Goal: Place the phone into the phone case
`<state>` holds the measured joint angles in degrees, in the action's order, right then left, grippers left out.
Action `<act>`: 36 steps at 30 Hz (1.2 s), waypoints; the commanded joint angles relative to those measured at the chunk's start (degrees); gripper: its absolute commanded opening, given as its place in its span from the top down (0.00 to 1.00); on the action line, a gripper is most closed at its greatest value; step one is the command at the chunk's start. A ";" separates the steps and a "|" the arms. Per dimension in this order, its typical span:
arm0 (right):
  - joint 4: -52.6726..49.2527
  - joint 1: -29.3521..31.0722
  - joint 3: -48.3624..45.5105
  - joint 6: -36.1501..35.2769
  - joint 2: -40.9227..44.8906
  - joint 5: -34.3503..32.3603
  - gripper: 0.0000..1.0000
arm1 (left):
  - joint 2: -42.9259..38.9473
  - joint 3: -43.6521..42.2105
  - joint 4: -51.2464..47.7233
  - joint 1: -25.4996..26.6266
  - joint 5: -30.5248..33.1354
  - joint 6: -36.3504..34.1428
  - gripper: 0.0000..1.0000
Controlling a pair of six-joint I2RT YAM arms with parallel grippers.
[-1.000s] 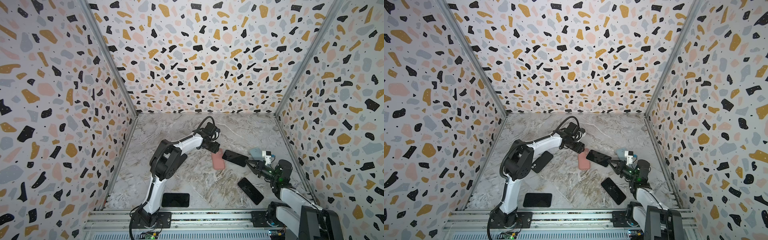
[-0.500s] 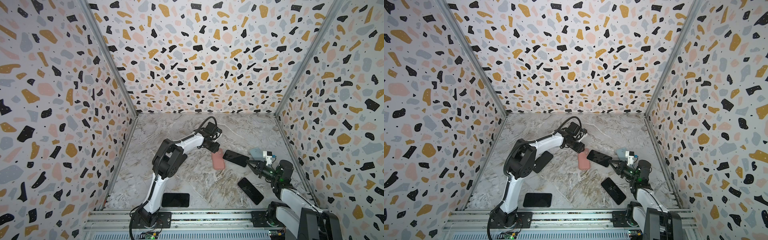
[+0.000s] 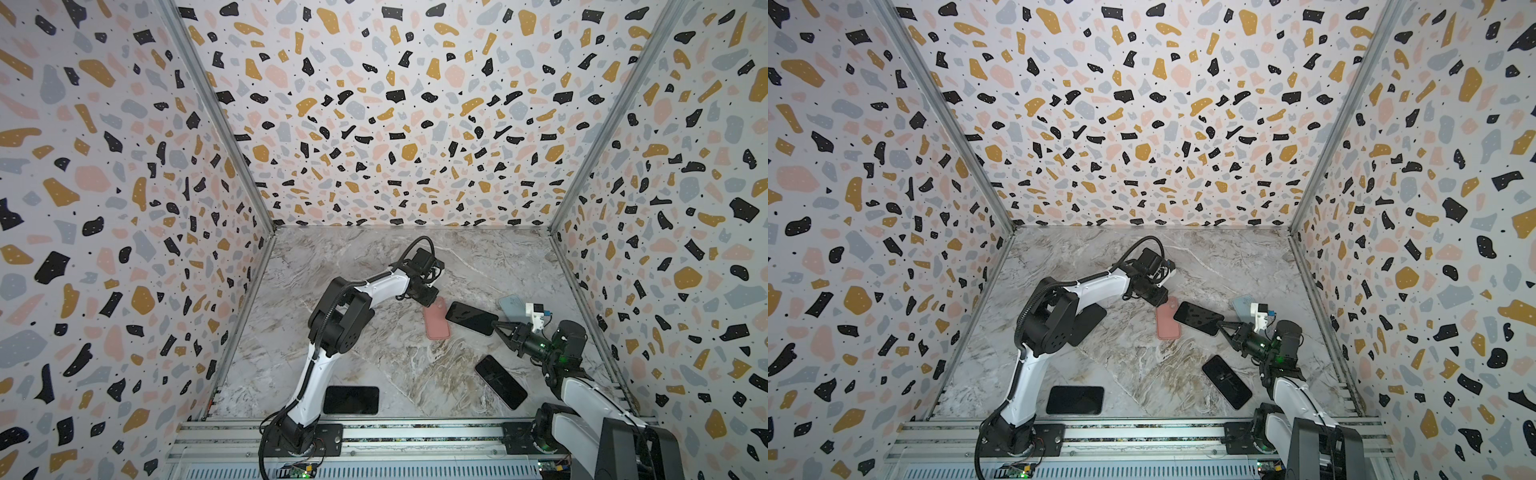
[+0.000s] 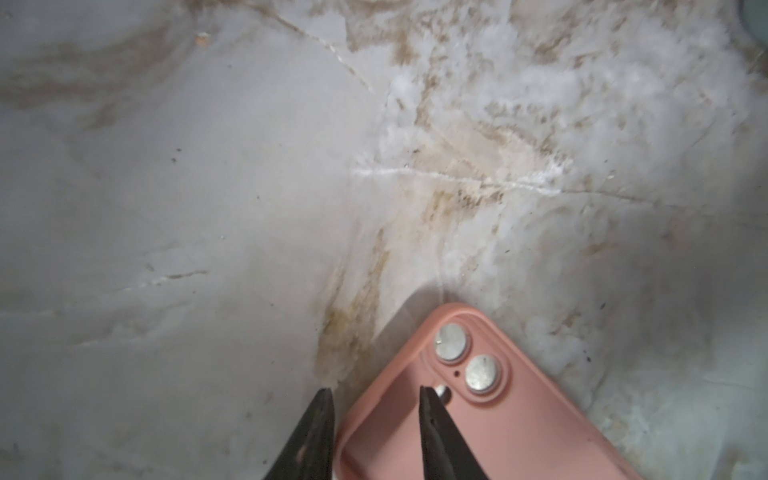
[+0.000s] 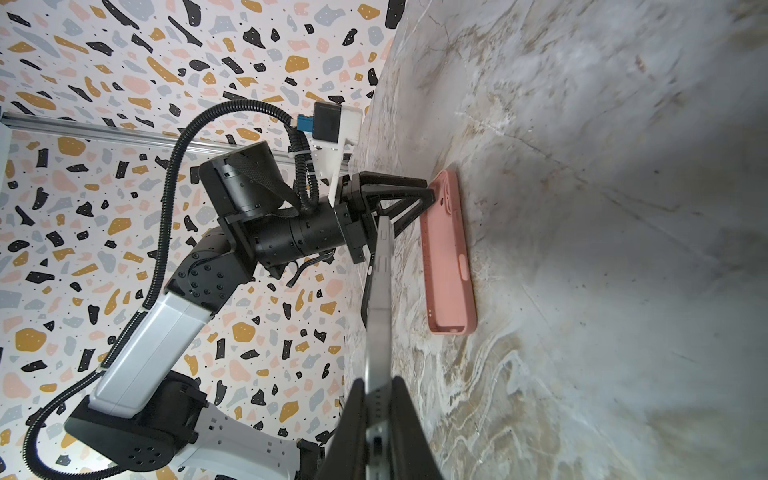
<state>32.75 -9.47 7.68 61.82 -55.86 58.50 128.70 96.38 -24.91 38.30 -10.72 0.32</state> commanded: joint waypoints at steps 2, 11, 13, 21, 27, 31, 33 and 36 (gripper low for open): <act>0.89 -0.28 0.68 -1.44 1.30 1.00 1.00 | -0.03 -2.24 0.81 0.28 0.88 0.29 0.75; -0.68 -0.11 -0.52 -2.01 2.63 1.11 1.00 | -3.32 -7.14 1.33 0.28 3.28 1.43 0.91; -0.93 -0.02 -0.48 -2.01 2.88 1.18 1.00 | -5.12 -9.50 2.09 0.28 3.83 1.94 0.91; -5.09 1.83 2.41 -3.14 2.63 2.37 1.00 | -13.92 -21.26 6.60 0.28 7.94 12.96 0.95; -9.98 4.72 5.21 -4.26 2.38 3.17 1.00 | -23.14 -33.31 10.86 0.37 8.63 24.89 0.95; -10.12 7.11 5.79 -1.96 2.37 3.40 1.00 | -29.45 -40.39 13.05 0.79 9.78 29.79 0.95; -10.34 8.44 6.27 -1.11 2.53 2.77 1.00 | -31.95 -43.11 14.10 1.22 9.94 31.47 0.94; -10.56 10.02 7.28 0.03 1.76 2.50 1.00 | -34.29 -45.82 14.18 1.64 10.50 32.89 0.94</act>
<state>21.19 -0.67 11.53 60.36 -54.28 59.46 96.60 52.16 -13.43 39.40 -1.34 29.30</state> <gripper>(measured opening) 0.111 0.057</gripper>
